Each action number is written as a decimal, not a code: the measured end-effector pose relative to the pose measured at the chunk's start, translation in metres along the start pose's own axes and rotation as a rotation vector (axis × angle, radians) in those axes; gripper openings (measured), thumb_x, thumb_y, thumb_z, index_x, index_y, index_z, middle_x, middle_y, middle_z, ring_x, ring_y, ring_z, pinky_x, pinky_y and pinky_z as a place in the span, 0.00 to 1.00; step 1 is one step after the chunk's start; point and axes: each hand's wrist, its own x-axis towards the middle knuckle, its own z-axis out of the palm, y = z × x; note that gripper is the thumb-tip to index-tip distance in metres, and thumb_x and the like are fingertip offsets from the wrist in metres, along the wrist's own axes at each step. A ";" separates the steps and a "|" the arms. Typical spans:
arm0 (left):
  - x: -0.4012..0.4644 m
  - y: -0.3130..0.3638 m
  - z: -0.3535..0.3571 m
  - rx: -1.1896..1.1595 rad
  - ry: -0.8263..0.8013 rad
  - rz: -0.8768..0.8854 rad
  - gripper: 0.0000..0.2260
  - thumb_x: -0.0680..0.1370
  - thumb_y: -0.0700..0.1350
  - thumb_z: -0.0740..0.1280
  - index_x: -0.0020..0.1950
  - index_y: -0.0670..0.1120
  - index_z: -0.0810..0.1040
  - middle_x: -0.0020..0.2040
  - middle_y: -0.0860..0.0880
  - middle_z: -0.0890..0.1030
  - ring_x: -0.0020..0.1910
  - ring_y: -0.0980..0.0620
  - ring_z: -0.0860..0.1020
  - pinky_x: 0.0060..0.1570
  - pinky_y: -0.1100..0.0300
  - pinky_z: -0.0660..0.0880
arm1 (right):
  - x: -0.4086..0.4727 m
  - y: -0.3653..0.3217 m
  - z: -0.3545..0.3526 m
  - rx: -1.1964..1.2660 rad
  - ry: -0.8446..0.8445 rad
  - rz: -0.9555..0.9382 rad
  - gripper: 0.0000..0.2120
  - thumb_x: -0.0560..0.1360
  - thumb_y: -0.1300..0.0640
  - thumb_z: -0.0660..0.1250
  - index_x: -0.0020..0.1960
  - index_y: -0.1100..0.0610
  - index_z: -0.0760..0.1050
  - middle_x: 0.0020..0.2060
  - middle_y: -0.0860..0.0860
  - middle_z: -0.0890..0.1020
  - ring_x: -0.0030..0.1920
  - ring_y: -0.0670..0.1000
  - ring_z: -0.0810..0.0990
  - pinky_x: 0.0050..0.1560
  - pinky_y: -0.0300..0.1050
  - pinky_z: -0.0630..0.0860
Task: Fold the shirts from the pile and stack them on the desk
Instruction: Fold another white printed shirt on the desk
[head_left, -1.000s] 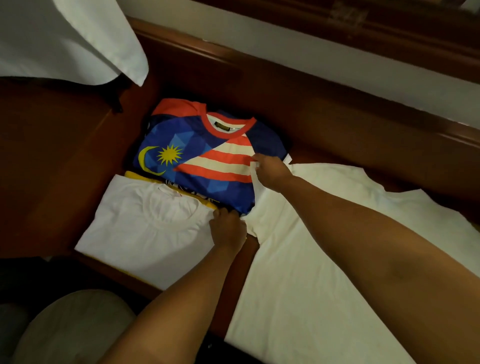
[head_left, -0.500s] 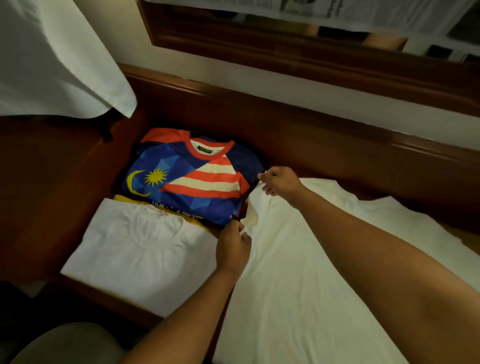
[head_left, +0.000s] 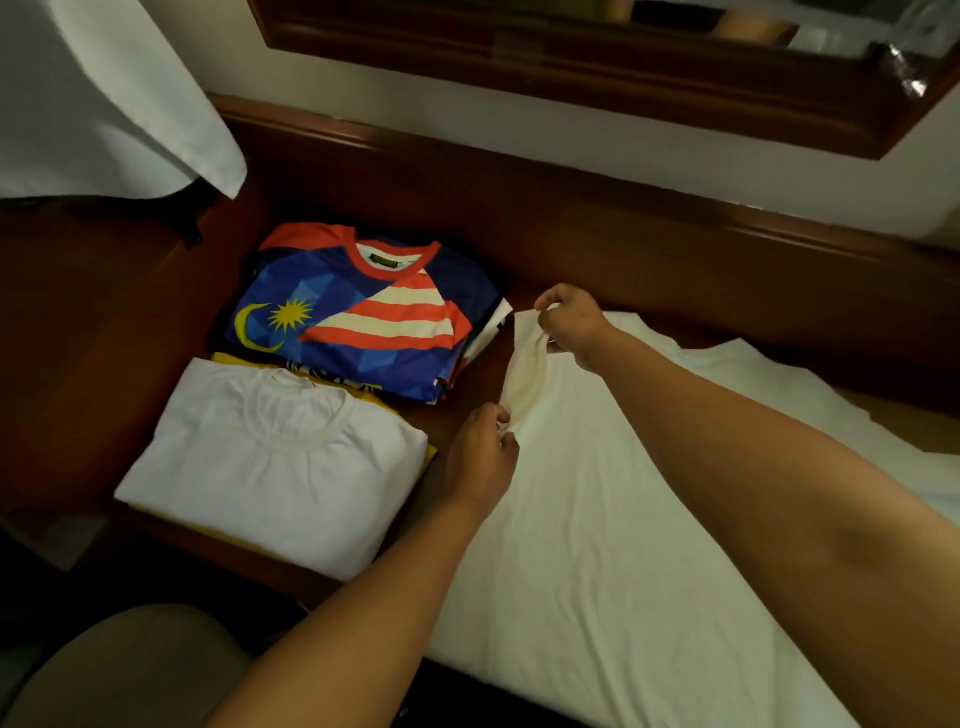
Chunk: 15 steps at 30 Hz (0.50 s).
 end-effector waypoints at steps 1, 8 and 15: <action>-0.002 0.002 0.002 0.008 -0.006 0.000 0.08 0.78 0.40 0.64 0.56 0.44 0.74 0.54 0.47 0.78 0.52 0.48 0.77 0.46 0.61 0.72 | 0.000 0.003 -0.001 0.016 0.000 0.005 0.13 0.76 0.71 0.58 0.55 0.57 0.71 0.52 0.59 0.75 0.51 0.56 0.76 0.35 0.41 0.76; -0.003 0.015 0.026 0.013 -0.069 0.053 0.09 0.78 0.40 0.64 0.58 0.42 0.75 0.55 0.44 0.78 0.53 0.46 0.78 0.48 0.61 0.71 | 0.013 0.017 -0.017 -0.021 0.088 -0.019 0.21 0.76 0.72 0.59 0.65 0.55 0.70 0.55 0.55 0.74 0.53 0.55 0.76 0.42 0.43 0.77; 0.014 0.018 0.050 0.044 -0.352 0.068 0.13 0.78 0.43 0.66 0.63 0.44 0.74 0.54 0.44 0.79 0.52 0.46 0.78 0.51 0.59 0.73 | 0.029 0.046 -0.038 -0.128 0.243 0.042 0.21 0.75 0.71 0.59 0.65 0.56 0.70 0.58 0.57 0.75 0.55 0.57 0.77 0.55 0.46 0.77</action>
